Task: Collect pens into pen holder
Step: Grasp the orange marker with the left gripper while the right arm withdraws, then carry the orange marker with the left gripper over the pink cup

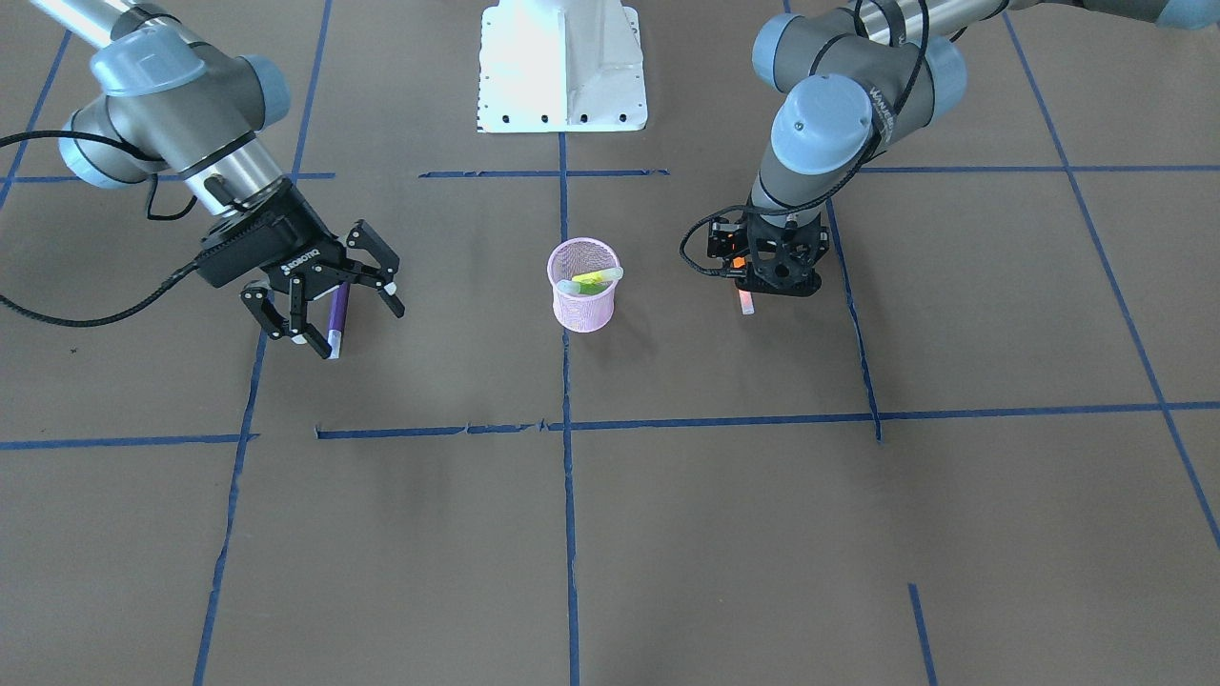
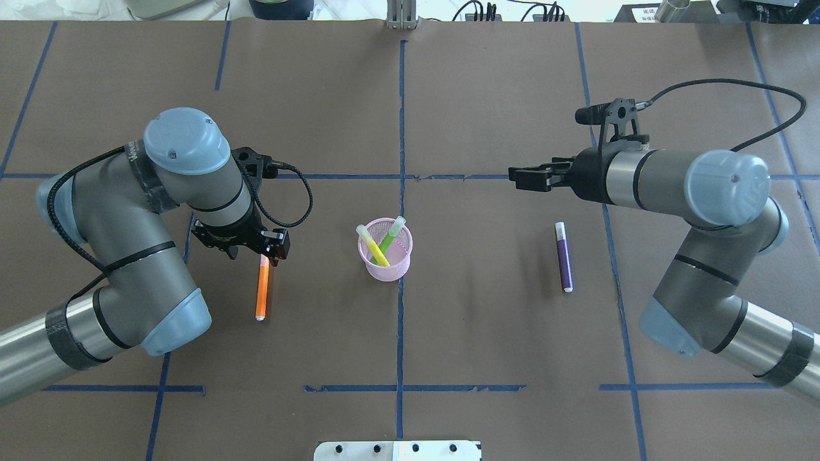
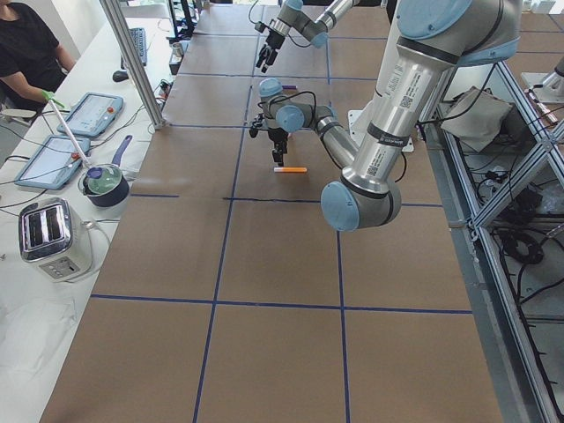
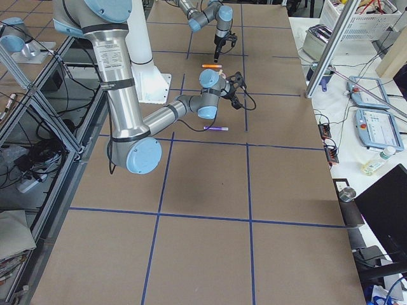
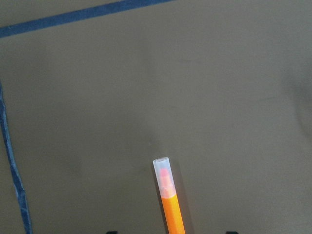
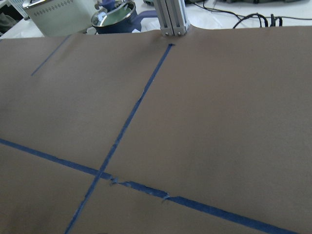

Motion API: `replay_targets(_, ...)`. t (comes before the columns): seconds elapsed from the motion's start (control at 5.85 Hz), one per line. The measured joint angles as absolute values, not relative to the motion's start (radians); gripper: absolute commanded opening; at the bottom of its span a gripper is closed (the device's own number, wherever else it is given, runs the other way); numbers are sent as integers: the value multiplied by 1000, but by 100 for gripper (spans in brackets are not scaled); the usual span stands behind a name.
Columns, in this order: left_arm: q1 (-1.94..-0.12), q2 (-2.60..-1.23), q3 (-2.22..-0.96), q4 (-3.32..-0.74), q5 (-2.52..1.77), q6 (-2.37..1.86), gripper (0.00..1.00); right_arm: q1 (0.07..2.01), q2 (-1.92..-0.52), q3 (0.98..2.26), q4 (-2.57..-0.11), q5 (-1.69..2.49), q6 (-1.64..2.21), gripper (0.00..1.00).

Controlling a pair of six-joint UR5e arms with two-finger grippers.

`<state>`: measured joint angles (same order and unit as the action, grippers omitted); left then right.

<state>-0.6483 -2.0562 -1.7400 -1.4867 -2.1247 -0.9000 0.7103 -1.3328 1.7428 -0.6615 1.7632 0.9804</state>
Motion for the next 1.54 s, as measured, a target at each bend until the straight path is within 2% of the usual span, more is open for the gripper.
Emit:
replay_targets(0.51, -663, -2086, -1620, -1556, -2193, -1002, 74, 757, -1363, 1745, -665, 1865, 978, 98)
replay_targets(0.68, -663, -2088, -1585, -1604, -2194, -1019, 57, 762, -1368, 1746, -666, 1882, 979, 98)
replay_targets(1.03, -665, -2087, -1554, -1651, -2195, -1021, 16, 765, -1370, 1746, -666, 1889, 979, 98)
replay_targets(1.37, -666, -2082, -1555, -1661, -2197, -1014, 11, 765, -1369, 1745, -666, 1889, 979, 98)
replay_targets(1.54, -666, -2079, -1557, -1661, -2197, -1008, 0, 765, -1369, 1743, -666, 1888, 979, 98)
